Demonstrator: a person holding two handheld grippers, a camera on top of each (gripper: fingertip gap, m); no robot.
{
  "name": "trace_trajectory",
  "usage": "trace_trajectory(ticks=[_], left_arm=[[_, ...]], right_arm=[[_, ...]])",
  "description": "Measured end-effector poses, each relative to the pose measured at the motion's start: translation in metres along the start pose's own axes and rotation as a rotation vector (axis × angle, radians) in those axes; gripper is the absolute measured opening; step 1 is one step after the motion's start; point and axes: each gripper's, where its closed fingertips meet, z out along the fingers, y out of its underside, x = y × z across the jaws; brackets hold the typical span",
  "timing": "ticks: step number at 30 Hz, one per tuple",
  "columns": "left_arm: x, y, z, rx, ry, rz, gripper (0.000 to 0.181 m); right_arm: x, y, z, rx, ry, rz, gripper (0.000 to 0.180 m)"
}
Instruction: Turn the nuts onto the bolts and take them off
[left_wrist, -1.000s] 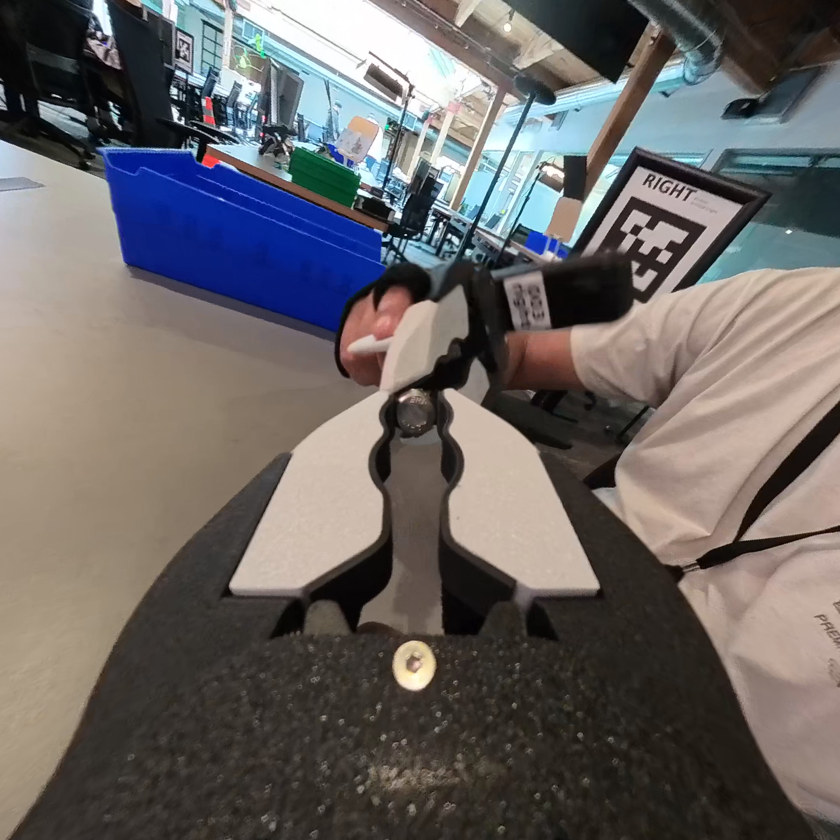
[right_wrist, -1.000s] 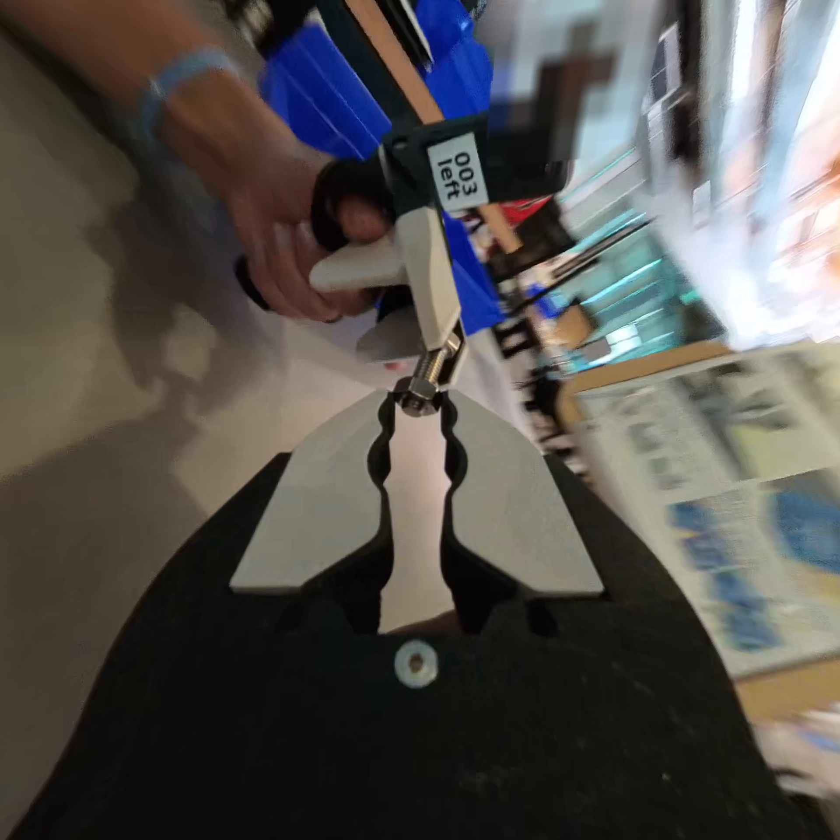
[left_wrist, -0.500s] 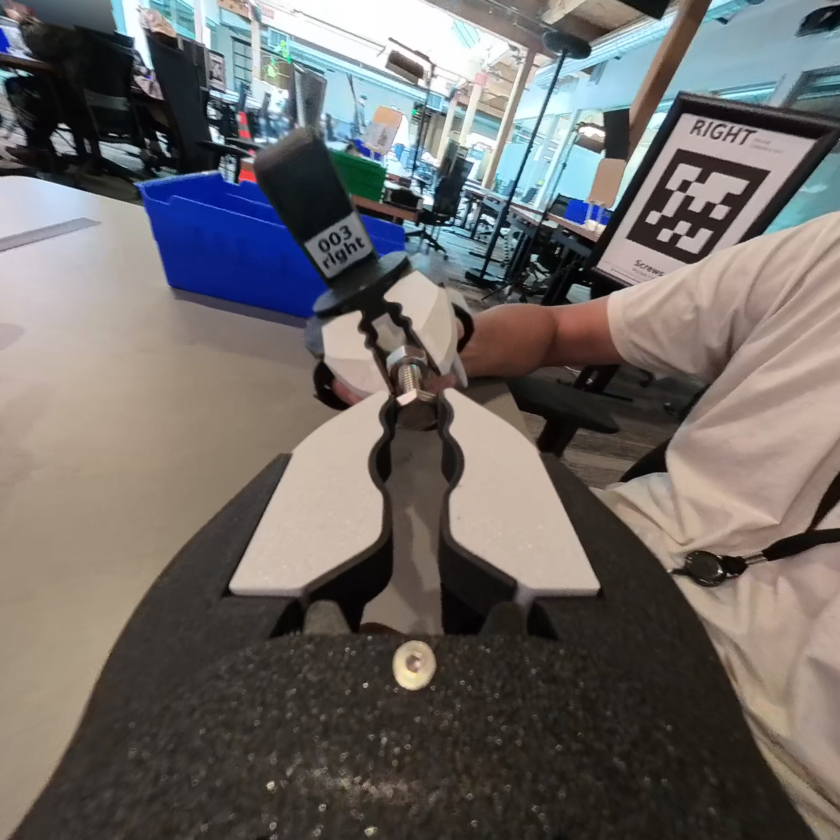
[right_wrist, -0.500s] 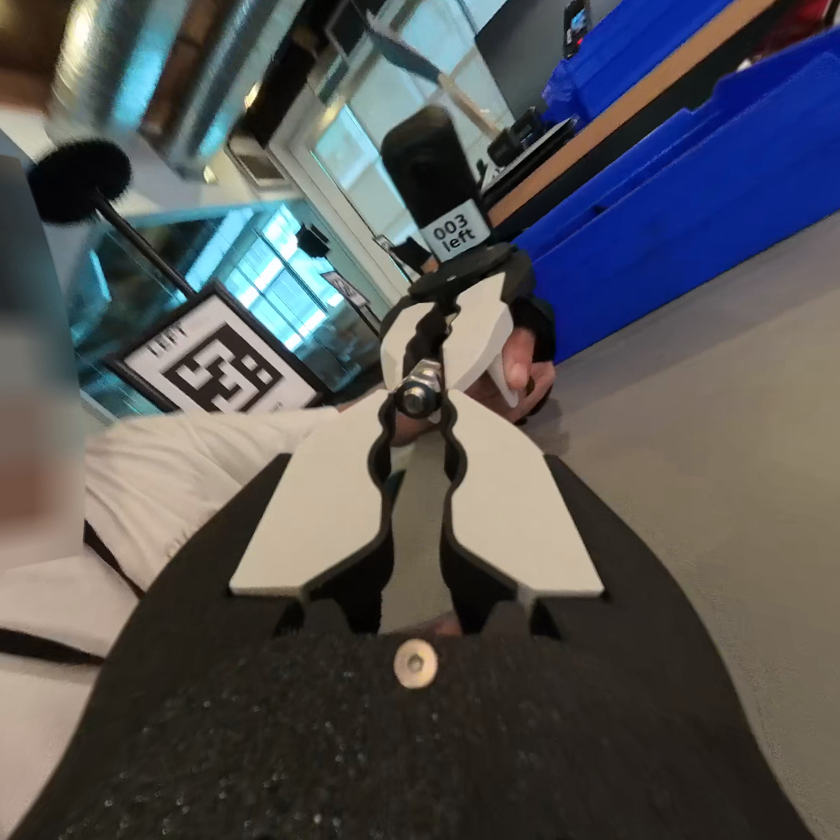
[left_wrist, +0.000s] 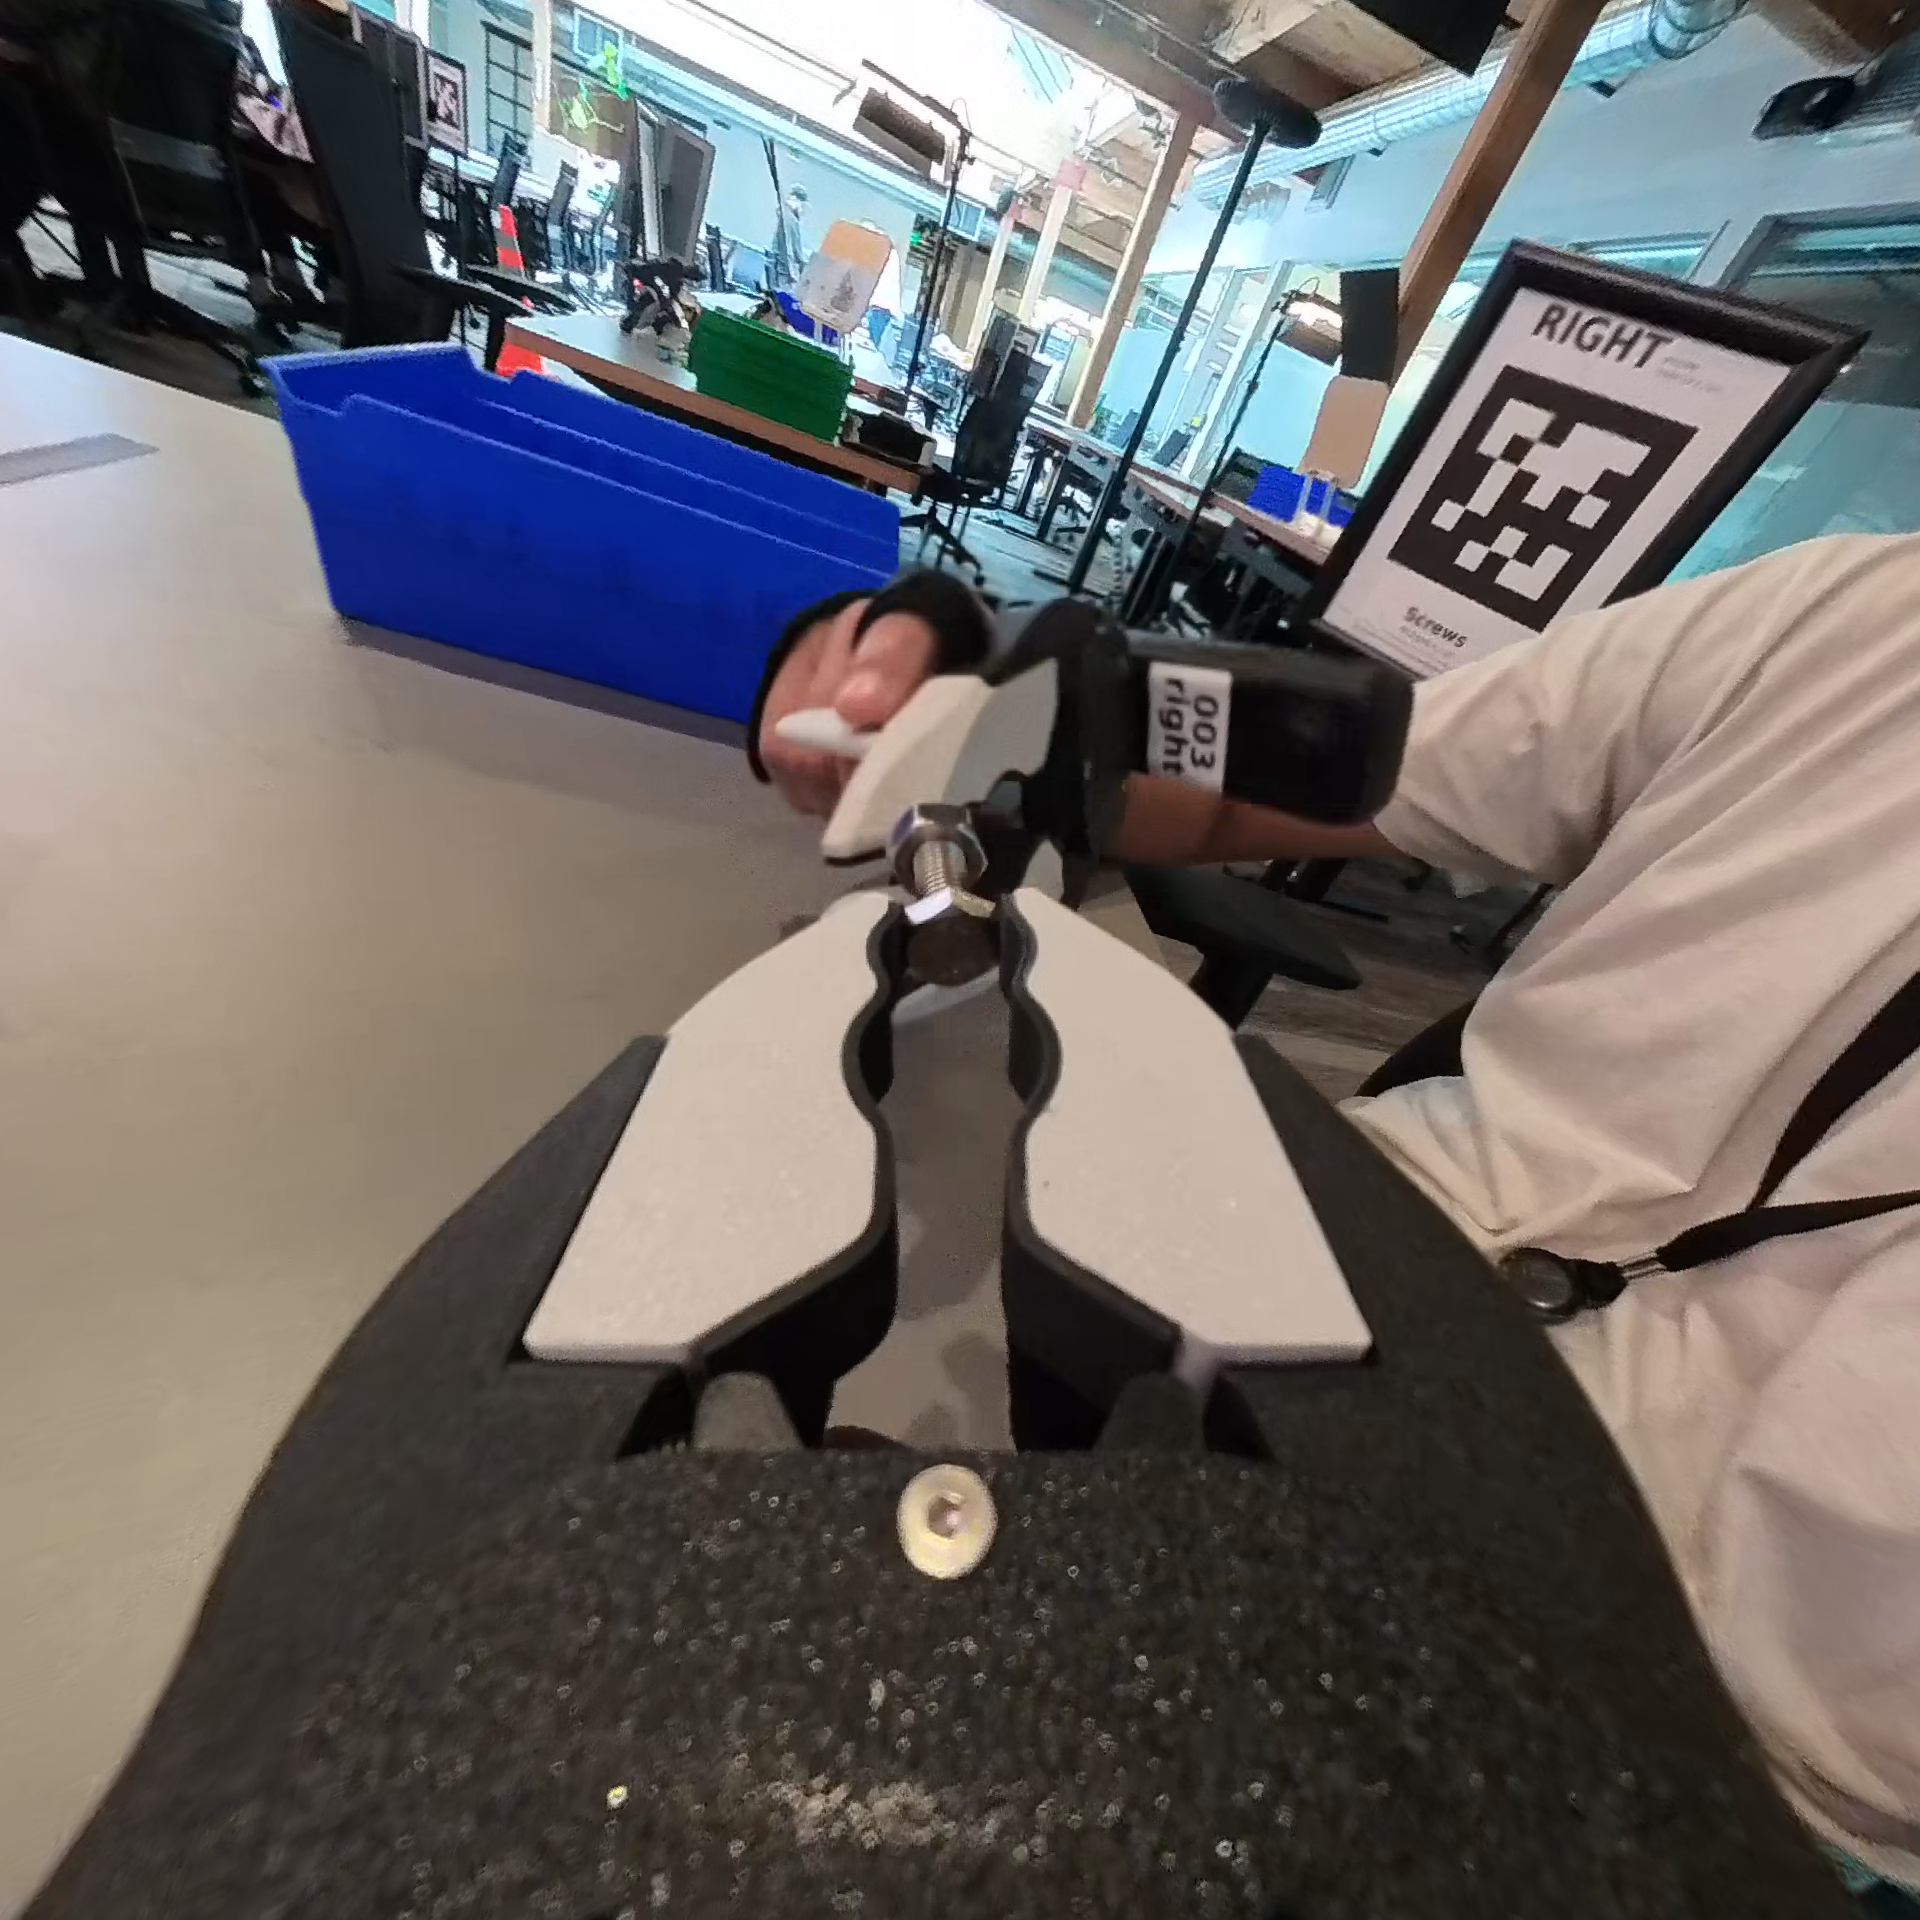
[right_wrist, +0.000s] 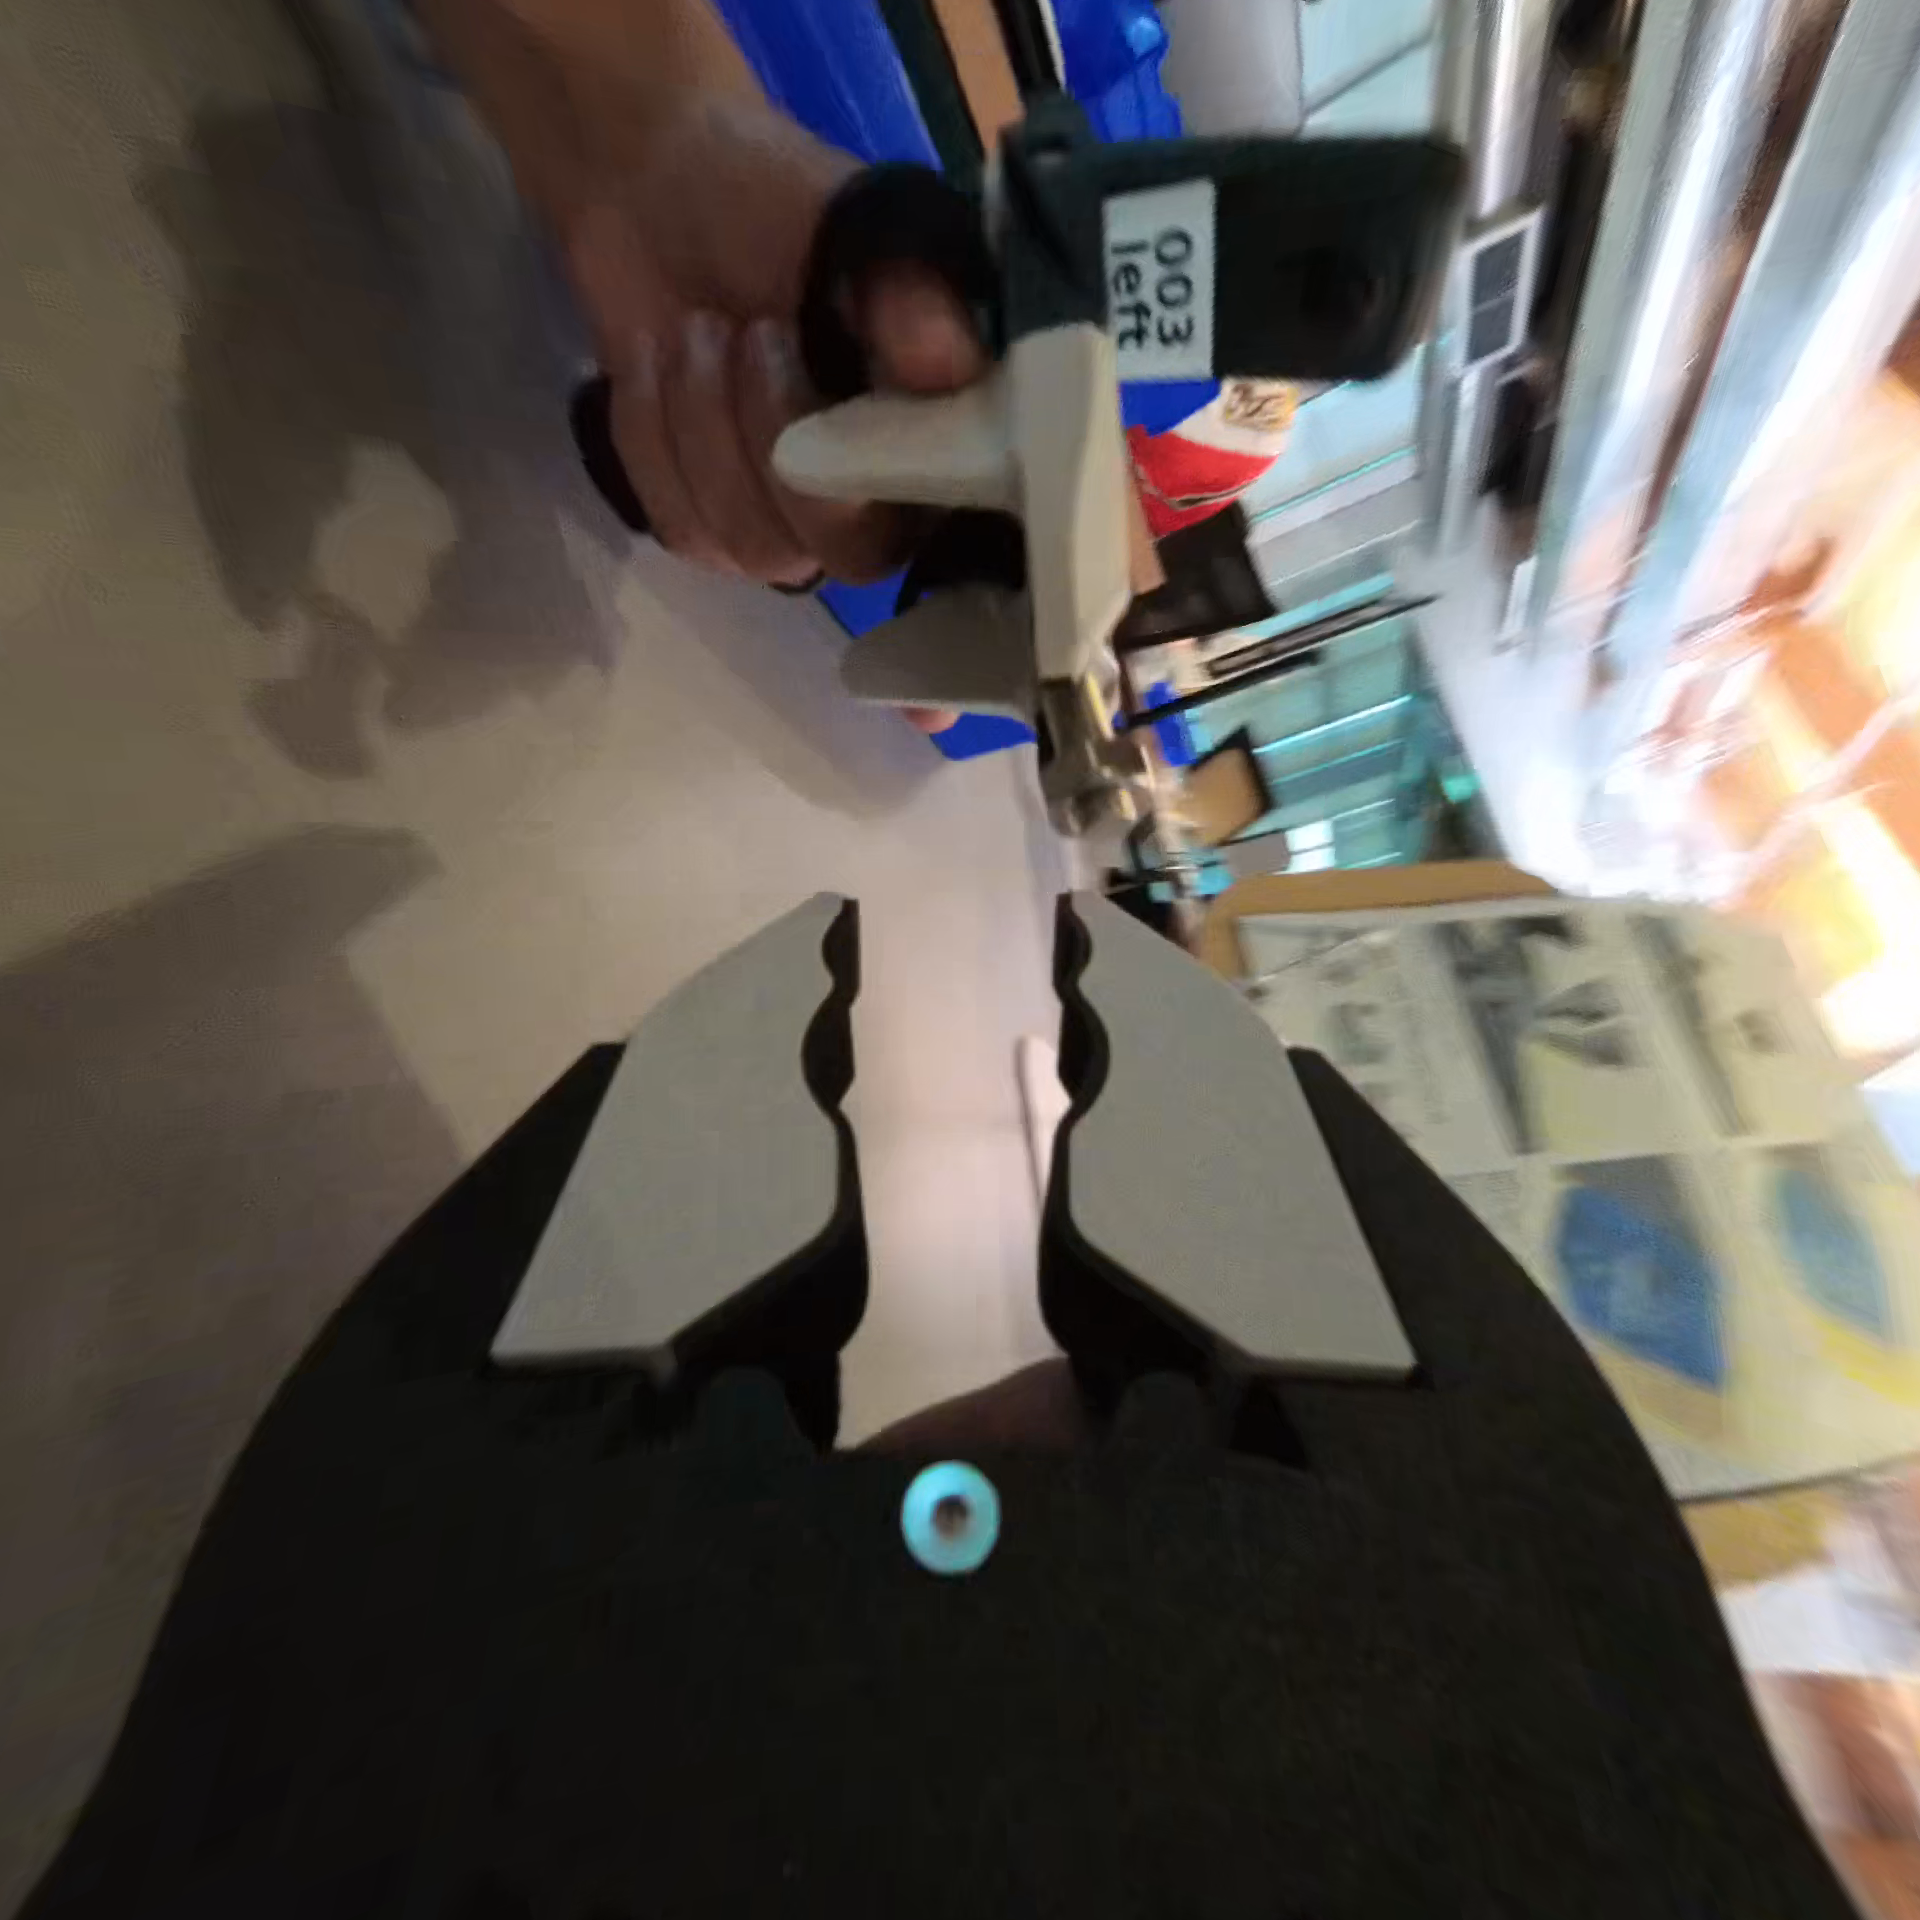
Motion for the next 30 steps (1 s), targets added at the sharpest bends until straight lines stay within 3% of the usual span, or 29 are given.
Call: trace_trajectory(ticks=[5, 10, 13, 16, 19, 27, 30], left_arm=[[0.006, 0.004, 0.002, 0.003, 0.082, -0.057, 0.017], [0.014, 0.013, 0.006, -0.049, 0.138, -0.073, 0.017], [0.013, 0.021, 0.01, -0.087, 0.137, -0.083, 0.017], [0.011, 0.022, 0.01, -0.089, 0.126, -0.083, 0.016], [0.008, 0.019, 0.009, -0.085, 0.077, -0.021, 0.016], [0.002, 0.008, 0.005, -0.077, -0.063, 0.131, 0.016], [-0.008, 0.011, 0.004, -0.1, -0.137, 0.168, 0.016]], right_arm=[[0.014, -0.016, -0.008, 0.038, 0.144, -0.142, 0.039], [0.008, -0.024, -0.01, 0.062, 0.149, -0.249, 0.04], [0.001, -0.029, -0.013, 0.09, 0.127, -0.286, 0.018], [-0.001, -0.027, -0.011, 0.073, 0.089, -0.226, 0.017], [0.0, -0.026, -0.009, 0.1, -0.06, 0.129, 0.017], [0.011, -0.031, -0.006, 0.343, -0.708, 1.532, 0.017], [0.009, -0.022, -0.001, 0.377, -0.848, 1.857, 0.017]])
